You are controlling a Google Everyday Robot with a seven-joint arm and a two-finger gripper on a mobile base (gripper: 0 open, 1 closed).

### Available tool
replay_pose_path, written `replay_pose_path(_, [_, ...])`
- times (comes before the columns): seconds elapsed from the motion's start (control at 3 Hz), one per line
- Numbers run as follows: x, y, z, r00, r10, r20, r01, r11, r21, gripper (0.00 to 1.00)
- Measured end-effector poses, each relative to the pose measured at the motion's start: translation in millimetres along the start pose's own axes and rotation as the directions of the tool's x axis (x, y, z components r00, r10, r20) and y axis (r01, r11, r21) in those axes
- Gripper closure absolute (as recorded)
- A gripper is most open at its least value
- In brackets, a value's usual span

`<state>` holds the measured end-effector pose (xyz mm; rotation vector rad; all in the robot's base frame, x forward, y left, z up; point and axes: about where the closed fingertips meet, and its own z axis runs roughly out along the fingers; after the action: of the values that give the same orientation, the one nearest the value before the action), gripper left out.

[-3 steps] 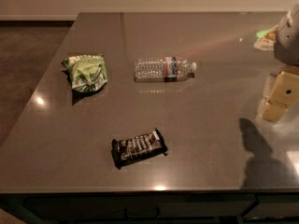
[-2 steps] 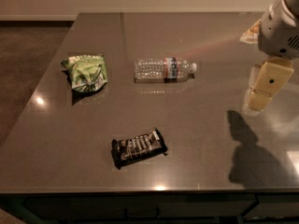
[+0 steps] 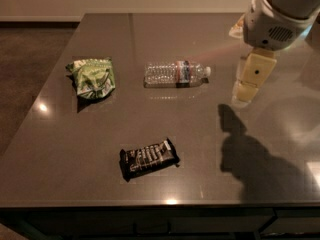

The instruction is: Place water bottle upright

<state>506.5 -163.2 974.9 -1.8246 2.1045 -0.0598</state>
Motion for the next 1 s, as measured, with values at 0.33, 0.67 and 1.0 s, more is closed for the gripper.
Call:
replay_pose_path(0.33, [-29, -25, 22, 0.998, -0.058, 0.01, 0.058, 0.9982, -0.013, 0.0])
replay_pose_path(0.67, [-54, -58, 55, 0.994, -0.111, -0.004, 0.111, 0.9931, -0.038, 0.0])
replay_pose_path(1.0, [-61, -80, 78, 0.992, -0.124, -0.02, 0.122, 0.9905, -0.063, 0.0])
